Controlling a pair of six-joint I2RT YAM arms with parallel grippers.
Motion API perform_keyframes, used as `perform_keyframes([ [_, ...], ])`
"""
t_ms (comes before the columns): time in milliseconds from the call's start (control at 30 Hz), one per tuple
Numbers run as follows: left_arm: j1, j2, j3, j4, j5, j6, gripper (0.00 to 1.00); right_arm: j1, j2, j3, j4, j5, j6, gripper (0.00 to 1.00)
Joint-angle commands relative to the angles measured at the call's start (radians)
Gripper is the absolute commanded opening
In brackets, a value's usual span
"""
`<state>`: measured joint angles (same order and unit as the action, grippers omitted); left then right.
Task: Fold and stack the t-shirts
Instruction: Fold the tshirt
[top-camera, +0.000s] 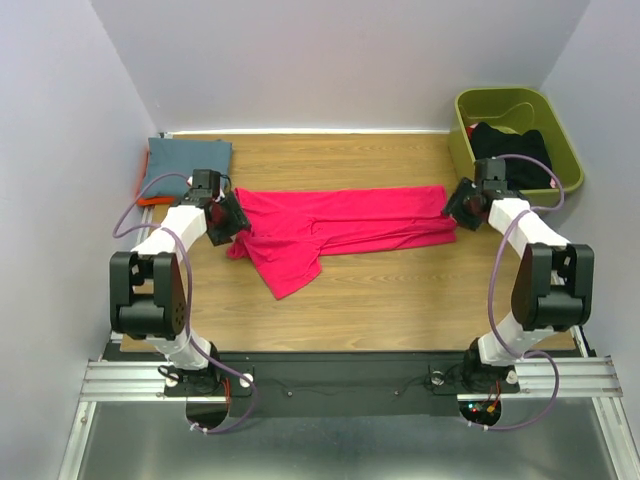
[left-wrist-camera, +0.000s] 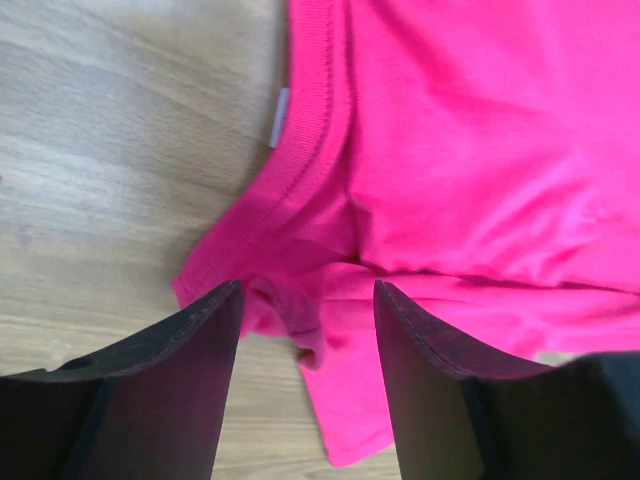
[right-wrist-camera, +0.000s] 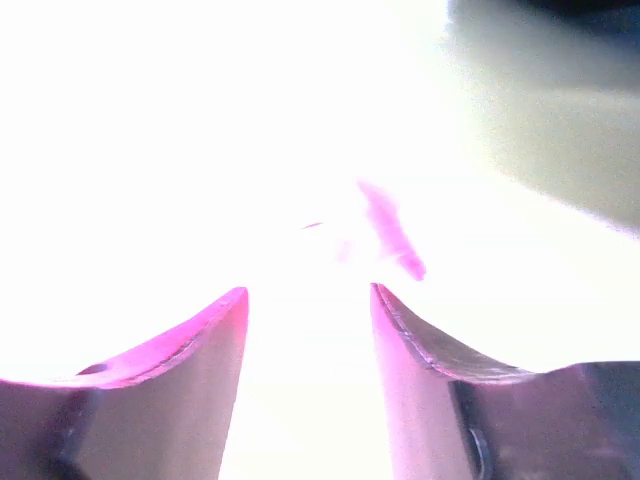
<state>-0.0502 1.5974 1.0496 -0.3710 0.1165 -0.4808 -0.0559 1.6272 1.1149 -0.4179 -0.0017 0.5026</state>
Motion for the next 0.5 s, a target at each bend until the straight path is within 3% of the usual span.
perform_keyframes([
  [0, 0.004, -0.167, 0.041, -0.019, -0.006, 0.004, 0.76, 0.089, -0.121, 0.003, 0.021, -0.081, -0.044, 0.62],
  [67, -0.002, -0.217, 0.009, -0.031, -0.011, 0.004, 0.82, 0.146, -0.142, -0.001, 0.024, -0.099, -0.055, 0.64],
  [333, -0.169, -0.439, -0.244, -0.085, -0.021, -0.094, 0.82, 0.488, -0.101, -0.023, 0.063, -0.207, 0.017, 0.64],
  [467, -0.214, -0.479, -0.358, -0.074, 0.008, -0.136, 0.72, 0.623, -0.024, -0.010, 0.102, -0.244, 0.051, 0.59],
])
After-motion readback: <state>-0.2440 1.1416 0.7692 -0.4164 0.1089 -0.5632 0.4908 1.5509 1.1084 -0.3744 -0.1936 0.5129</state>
